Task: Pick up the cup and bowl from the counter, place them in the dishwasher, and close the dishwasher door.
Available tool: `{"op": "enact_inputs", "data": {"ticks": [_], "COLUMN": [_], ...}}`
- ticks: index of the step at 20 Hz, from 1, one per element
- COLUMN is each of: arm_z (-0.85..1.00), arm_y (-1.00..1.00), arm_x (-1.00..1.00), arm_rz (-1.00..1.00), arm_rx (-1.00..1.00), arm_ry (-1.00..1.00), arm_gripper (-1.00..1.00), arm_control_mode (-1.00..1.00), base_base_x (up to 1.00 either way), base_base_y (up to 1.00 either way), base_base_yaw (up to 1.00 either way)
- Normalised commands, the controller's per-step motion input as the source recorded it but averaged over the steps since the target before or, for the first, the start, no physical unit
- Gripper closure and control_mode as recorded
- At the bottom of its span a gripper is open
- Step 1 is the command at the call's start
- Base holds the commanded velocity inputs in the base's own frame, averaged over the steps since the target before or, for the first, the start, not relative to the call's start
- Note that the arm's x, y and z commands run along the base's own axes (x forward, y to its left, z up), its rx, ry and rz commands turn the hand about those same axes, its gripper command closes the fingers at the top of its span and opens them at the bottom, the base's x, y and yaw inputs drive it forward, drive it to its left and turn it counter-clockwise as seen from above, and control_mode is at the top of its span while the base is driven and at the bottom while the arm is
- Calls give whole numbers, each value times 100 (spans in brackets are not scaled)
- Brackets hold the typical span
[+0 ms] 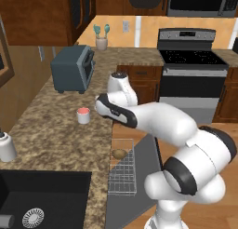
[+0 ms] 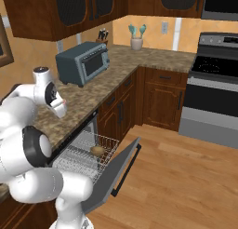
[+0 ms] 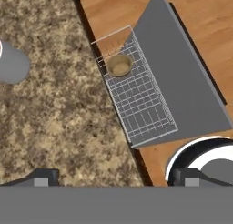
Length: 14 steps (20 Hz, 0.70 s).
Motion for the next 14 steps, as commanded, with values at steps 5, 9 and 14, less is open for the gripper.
{"op": "enact_inputs", "data": {"ticks": [5, 9, 14], "arm_z": [-2, -2, -12], "arm_y": [18, 23, 35], "arm_x": [50, 56, 62], "arm_rz": [0, -3, -3], "arm_rx": [8, 0, 0], "arm_ry": [1, 3, 0], "arm_gripper": [-100, -100, -100], "arm_control_mode": [-100, -100, -100], "base_base_x": [0, 0, 0], "base_base_y": [0, 0, 0], "base_base_yaw": [0, 0, 0]}}
